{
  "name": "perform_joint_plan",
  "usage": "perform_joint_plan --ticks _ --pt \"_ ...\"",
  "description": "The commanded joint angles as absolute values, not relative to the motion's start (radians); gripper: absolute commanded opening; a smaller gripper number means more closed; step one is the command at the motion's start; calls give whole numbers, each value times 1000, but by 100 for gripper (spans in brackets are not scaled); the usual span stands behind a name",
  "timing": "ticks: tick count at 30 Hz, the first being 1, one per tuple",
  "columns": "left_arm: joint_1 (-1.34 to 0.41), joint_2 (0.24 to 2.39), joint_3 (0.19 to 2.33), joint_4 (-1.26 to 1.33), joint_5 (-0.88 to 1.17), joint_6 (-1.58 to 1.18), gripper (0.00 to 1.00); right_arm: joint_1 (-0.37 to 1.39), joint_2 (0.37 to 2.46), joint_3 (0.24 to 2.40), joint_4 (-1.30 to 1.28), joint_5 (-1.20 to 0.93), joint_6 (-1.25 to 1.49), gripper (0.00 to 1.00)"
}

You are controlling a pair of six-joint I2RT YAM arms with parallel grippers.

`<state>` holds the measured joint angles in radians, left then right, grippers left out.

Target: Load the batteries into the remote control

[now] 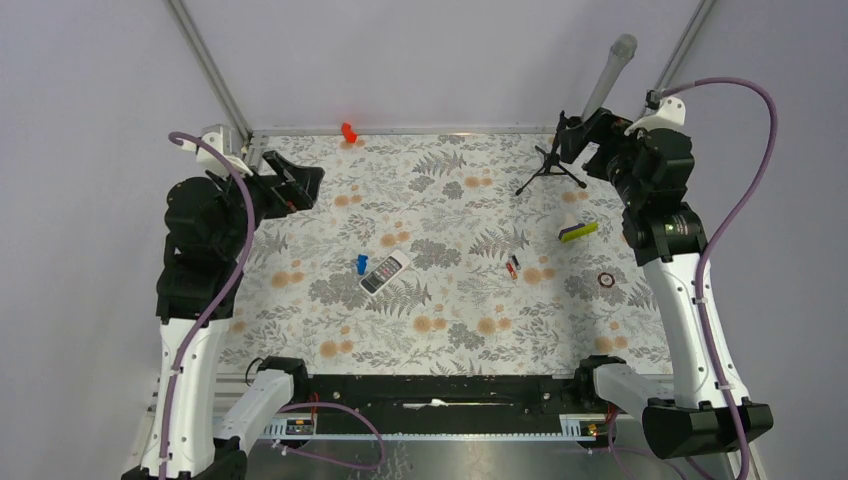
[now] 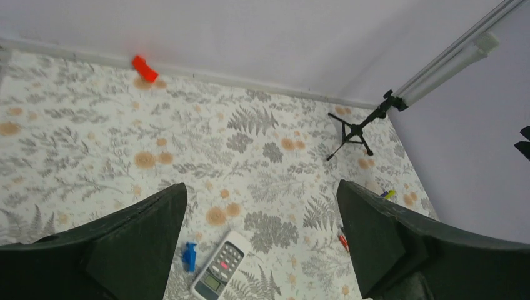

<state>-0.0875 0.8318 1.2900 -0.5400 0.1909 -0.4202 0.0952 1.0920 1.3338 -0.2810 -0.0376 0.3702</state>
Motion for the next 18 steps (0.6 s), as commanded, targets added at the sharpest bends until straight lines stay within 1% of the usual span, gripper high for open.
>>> perform_joint_plan --ticks 1,4,7,9,11,16,18 --pt "-83 811 1226 -517 223 -482 99 91 1051 1255 -288 31 440 99" --pt "-81 802 1190 -515 225 -497 99 91 1017 1188 -246 -31 460 100" --pt "-80 806 1137 -496 369 -499 99 91 985 1114 -185 -189 462 100" --pt "-81 801 1079 -454 476 -529 99 91 976 1085 -173 -229 486 100" --pt "-85 792 1006 -424 512 -577 99 91 966 1049 -170 -224 512 100" --pt "-113 734 845 -418 429 -649 99 91 941 973 -158 -174 569 100" --pt "-117 720 770 -459 332 -703 99 91 928 945 -148 -167 619 99"
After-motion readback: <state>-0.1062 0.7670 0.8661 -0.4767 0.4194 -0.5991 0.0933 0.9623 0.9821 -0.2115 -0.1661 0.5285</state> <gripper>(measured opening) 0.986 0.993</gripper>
